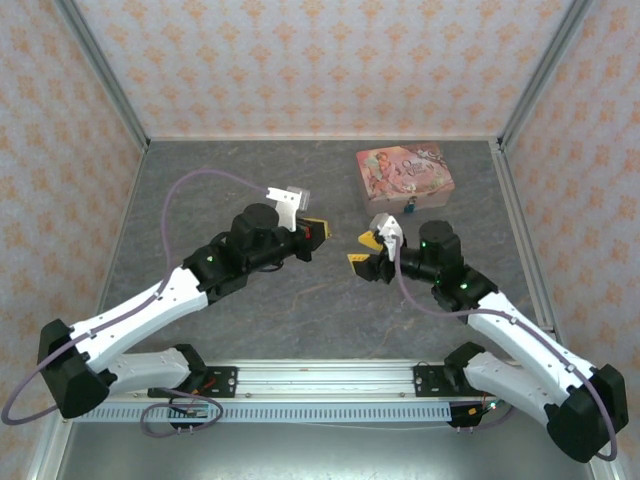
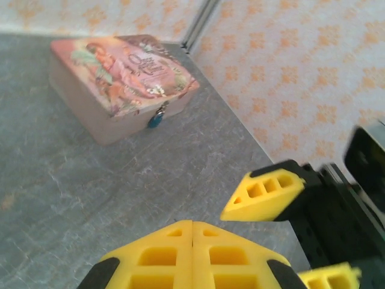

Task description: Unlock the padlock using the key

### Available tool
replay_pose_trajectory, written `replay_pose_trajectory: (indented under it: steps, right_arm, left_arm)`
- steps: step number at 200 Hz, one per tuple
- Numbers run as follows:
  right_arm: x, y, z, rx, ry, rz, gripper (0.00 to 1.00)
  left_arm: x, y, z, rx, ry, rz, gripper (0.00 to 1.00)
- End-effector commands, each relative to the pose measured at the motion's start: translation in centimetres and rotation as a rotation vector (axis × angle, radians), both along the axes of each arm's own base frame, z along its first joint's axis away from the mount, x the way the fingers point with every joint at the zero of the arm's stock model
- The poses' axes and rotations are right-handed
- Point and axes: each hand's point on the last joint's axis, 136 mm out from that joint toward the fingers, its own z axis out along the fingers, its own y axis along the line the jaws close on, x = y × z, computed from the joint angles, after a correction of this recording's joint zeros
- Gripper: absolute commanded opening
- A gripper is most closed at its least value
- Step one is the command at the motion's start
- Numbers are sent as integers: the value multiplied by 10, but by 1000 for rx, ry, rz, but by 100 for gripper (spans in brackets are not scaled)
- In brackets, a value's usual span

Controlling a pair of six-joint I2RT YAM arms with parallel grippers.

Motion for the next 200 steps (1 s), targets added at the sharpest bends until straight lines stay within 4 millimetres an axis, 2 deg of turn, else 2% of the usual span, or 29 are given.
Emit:
replay_pose_trajectory:
  steps: [1, 36, 90, 200]
  right_arm:
    - [-27, 17, 39, 196, 63, 216, 52]
    - [-32, 27, 51, 242, 103, 316, 47]
    - [-30, 34, 66, 284, 99, 362, 38]
    - [-29, 46, 61, 253, 135, 412, 24]
  left_arm:
    - [-20, -4, -5, 116, -102, -157, 0]
    - [-35, -11, 8, 98, -157, -261, 0]
    - [-38, -15, 12, 97, -177, -291, 0]
    - [-36, -15, 14, 93, -186, -286, 0]
